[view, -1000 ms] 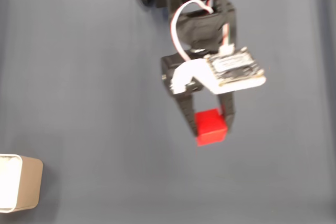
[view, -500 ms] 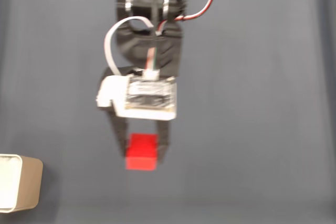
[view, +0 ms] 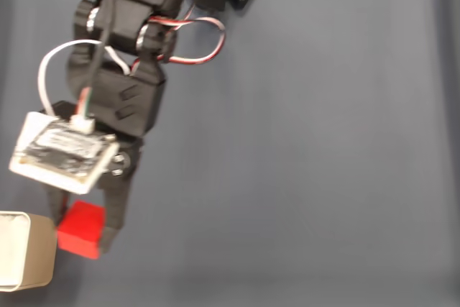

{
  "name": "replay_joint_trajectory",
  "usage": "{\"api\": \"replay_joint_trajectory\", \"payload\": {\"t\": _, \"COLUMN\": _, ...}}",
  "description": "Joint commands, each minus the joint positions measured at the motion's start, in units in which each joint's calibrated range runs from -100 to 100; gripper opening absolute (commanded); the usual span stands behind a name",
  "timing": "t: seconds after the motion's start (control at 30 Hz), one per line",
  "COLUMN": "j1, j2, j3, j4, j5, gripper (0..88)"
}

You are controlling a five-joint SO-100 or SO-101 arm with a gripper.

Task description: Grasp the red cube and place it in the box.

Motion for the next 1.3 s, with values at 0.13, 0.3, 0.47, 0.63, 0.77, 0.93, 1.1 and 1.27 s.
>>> {"api": "replay_joint_trajectory", "payload": {"t": 0.13, "j1": 4.20, "j2": 5.23, "j3": -11.50, "j4": -0.62, "j5": -1.22, "gripper": 0.0}}
{"api": "replay_joint_trajectory", "payload": {"t": 0.3, "j1": 5.69, "j2": 10.43, "j3": -17.16, "j4": -0.62, "j5": -1.27, "gripper": 0.0}}
{"api": "replay_joint_trajectory", "payload": {"t": 0.47, "j1": 6.97, "j2": 16.06, "j3": -23.45, "j4": -0.62, "j5": -1.22, "gripper": 0.0}}
{"api": "replay_joint_trajectory", "payload": {"t": 0.63, "j1": 8.46, "j2": 20.48, "j3": -27.56, "j4": -0.54, "j5": -1.12, "gripper": 0.0}}
{"api": "replay_joint_trajectory", "payload": {"t": 0.77, "j1": 9.59, "j2": 23.52, "j3": -30.57, "j4": -0.62, "j5": -1.07, "gripper": 0.0}}
{"api": "replay_joint_trajectory", "payload": {"t": 0.93, "j1": 10.80, "j2": 27.24, "j3": -34.77, "j4": -0.62, "j5": -0.93, "gripper": 0.0}}
{"api": "replay_joint_trajectory", "payload": {"t": 1.1, "j1": 11.94, "j2": 30.71, "j3": -38.87, "j4": -0.62, "j5": -0.68, "gripper": 0.0}}
{"api": "replay_joint_trajectory", "payload": {"t": 1.27, "j1": 12.79, "j2": 33.65, "j3": -42.25, "j4": -0.62, "j5": -0.73, "gripper": 0.0}}
